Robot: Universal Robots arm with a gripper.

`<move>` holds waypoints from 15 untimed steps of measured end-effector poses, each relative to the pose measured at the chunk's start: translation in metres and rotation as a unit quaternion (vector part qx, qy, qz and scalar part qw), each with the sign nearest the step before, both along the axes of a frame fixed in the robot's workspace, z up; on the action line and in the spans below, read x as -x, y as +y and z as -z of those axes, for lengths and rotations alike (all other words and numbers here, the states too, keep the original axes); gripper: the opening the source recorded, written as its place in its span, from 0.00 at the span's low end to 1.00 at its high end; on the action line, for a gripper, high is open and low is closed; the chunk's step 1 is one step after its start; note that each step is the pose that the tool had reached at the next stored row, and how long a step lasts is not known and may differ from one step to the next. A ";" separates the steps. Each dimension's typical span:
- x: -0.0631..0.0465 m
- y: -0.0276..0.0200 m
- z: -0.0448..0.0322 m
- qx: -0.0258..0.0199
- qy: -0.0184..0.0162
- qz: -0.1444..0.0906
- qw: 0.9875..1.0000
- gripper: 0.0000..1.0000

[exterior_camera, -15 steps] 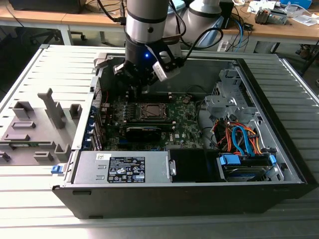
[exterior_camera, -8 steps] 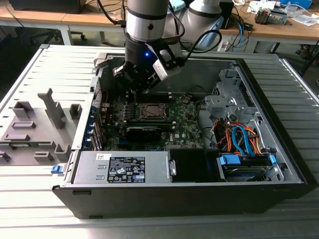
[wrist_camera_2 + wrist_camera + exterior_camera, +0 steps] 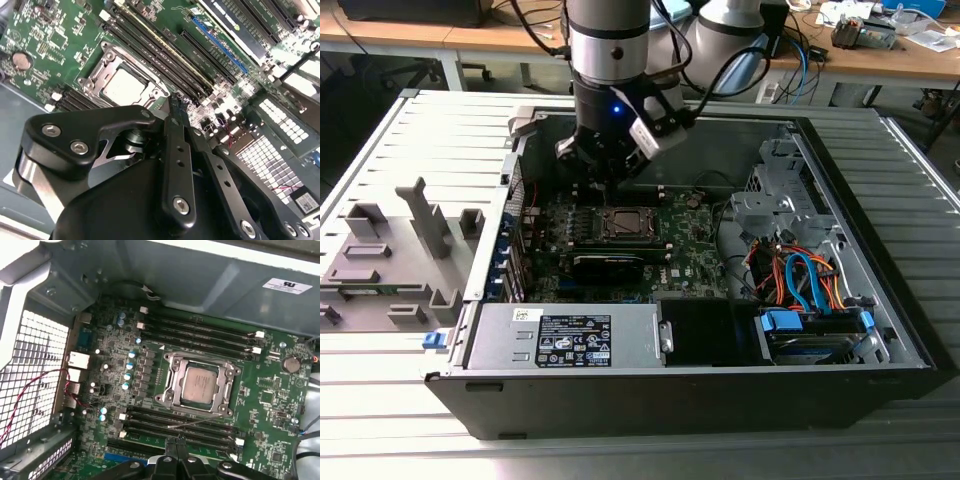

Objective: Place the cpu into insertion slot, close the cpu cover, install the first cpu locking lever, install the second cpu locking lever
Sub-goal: 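Install the second cpu locking lever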

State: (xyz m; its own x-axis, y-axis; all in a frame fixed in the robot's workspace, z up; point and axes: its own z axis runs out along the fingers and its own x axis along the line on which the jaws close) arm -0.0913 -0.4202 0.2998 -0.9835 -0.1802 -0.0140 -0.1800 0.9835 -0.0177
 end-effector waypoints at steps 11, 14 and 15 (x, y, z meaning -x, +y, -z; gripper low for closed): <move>0.000 0.0000 0.0015 0.002 0.000 0.073 0.997 0.11; -0.007 0.0000 0.0039 0.003 0.002 0.073 0.997 0.11; -0.013 0.0000 0.0059 0.003 0.003 0.074 0.997 0.11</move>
State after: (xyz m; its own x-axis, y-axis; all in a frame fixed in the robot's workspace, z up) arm -0.0786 -0.4202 0.2940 -0.9994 -0.0341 -0.0081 -0.0339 0.9992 -0.0226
